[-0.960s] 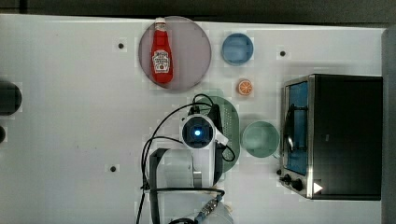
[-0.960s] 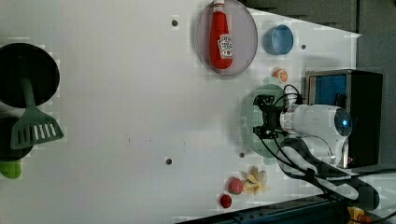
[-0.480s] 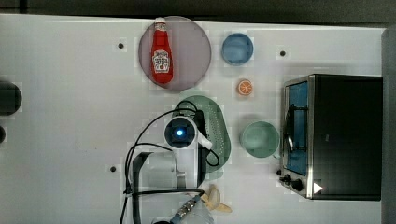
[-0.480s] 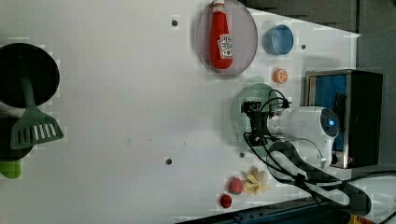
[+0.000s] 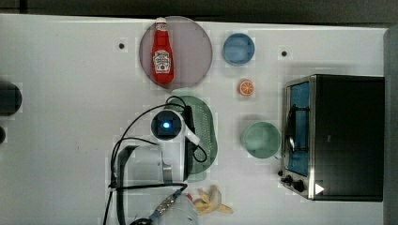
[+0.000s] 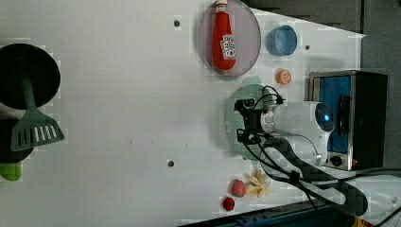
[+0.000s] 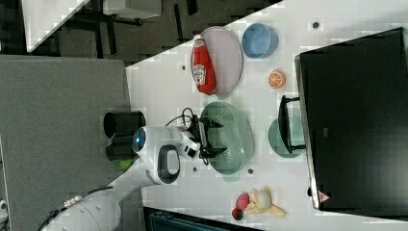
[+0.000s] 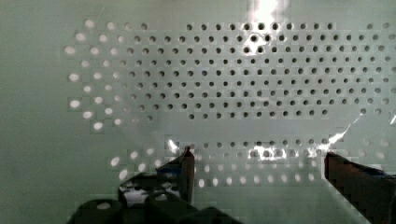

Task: Drag strainer right to left.

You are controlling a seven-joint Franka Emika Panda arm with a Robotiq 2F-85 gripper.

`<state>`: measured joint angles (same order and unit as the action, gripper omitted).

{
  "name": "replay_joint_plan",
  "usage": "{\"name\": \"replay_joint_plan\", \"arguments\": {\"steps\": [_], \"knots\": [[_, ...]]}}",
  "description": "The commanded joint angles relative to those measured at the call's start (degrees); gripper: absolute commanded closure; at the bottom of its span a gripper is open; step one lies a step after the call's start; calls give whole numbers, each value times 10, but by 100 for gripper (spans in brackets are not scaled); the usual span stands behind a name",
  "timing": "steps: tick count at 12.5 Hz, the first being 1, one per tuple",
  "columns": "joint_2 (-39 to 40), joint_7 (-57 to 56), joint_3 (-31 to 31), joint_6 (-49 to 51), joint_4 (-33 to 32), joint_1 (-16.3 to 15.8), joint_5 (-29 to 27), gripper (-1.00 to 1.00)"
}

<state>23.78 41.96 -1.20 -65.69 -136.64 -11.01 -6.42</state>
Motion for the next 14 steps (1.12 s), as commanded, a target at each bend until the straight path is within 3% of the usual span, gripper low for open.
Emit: {"name": "replay_joint_plan", "arguments": {"steps": [1,9,14], "knots": [[2,120,-15,9,17,-46,-23,-100],[50,248,-23,36,100,-136,-24,-100],[83,263,-28,46,157,-179,-46,-100]]}}
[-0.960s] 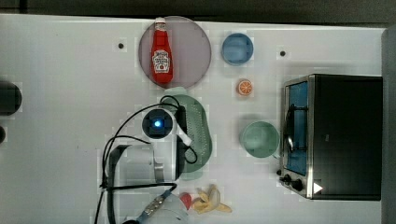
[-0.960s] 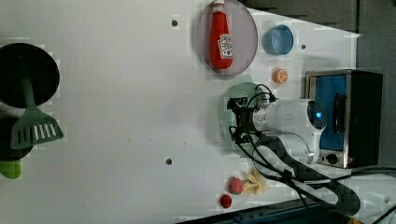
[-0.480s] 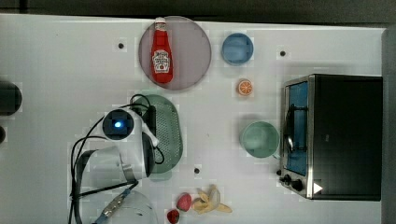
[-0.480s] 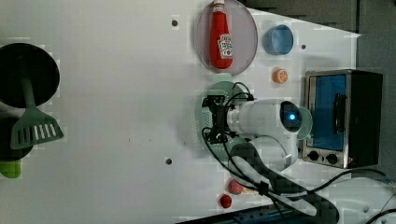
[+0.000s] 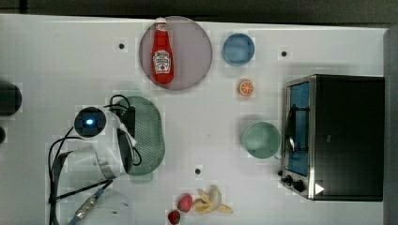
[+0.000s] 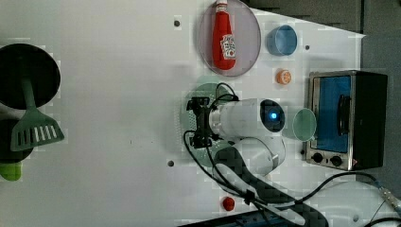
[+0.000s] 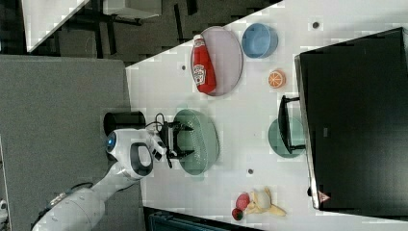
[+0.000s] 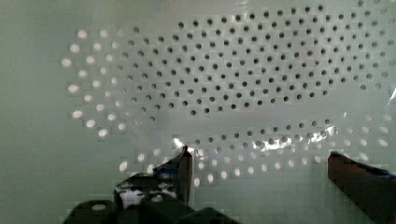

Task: Drag strainer right to left.

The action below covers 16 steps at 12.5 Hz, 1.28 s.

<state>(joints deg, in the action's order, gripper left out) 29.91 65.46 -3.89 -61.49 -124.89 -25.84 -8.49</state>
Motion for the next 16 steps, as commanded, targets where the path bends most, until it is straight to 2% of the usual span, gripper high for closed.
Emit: {"name": "replay_joint_plan", "arguments": {"steps": [1,6,11,16], "knots": [[28,27,-1,7,51,-38,-35,-100],[57,30,-1,10,99,-72,-70,-100],[80,100,-1,10,139,-103,-71,-100],[110,102,-1,9,184,-126,-72,-100]]}}
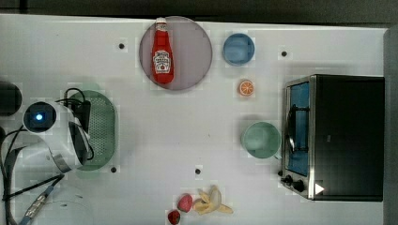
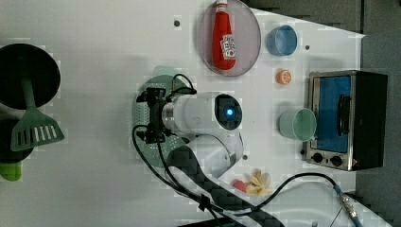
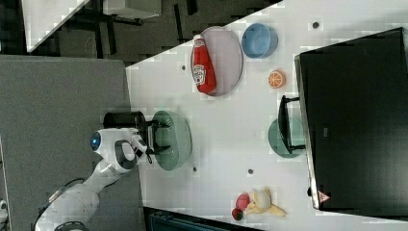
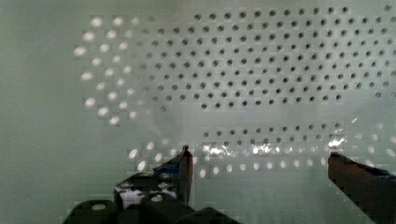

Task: Drag strainer right to left.

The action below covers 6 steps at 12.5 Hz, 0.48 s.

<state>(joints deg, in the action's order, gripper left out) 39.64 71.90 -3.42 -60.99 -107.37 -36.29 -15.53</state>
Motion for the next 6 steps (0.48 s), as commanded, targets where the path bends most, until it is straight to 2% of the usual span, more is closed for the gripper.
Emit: {"name": "replay_joint_plan", "arguments": {"steps": [1,4,6], "knots": [[16,38,-6,3,15,-25,-1,-100],[-5,21,11,9,17,-28,6,-100],[-55,-57,39,70,11,-27,6,-100]]}}
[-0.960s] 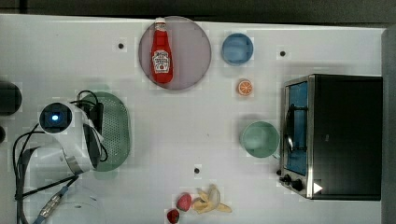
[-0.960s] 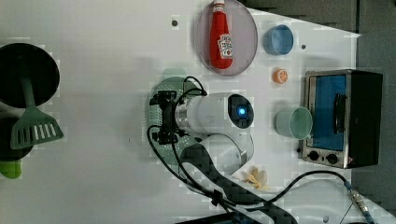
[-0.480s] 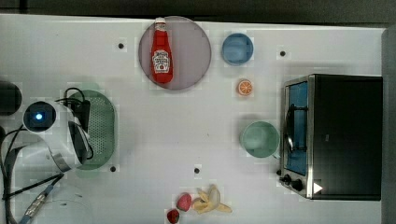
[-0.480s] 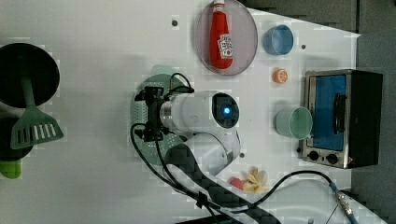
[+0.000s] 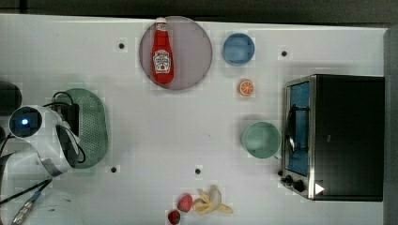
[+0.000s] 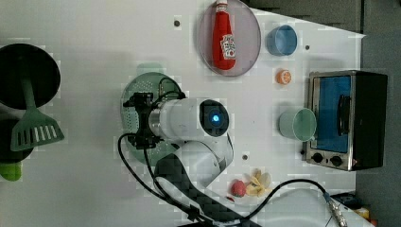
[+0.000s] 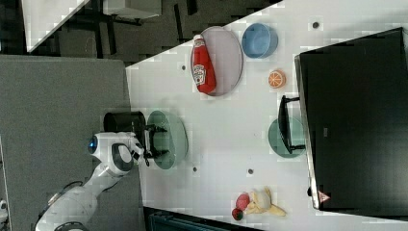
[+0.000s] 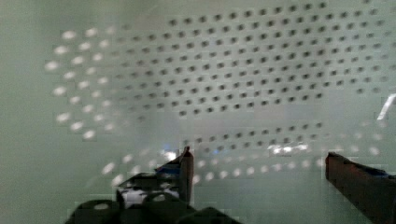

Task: Drag strainer right to left.

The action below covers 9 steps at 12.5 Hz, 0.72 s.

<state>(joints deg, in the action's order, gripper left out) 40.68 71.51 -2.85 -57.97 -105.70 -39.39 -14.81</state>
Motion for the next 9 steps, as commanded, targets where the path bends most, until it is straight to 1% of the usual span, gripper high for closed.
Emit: {"name": "replay_joint_plan", "arguments": {"steps": [1,3,6,7,9], "knots": [[-98,-103,50,85,-5,5,-1,-100],[-177,-222,99,164,-4,9,0,-100],[-299,-392,204,285,-2,20,15,-100],[-337,-431,241,320,2,22,29,-100],[-404,-498,313,399,12,27,92,-100]]}}
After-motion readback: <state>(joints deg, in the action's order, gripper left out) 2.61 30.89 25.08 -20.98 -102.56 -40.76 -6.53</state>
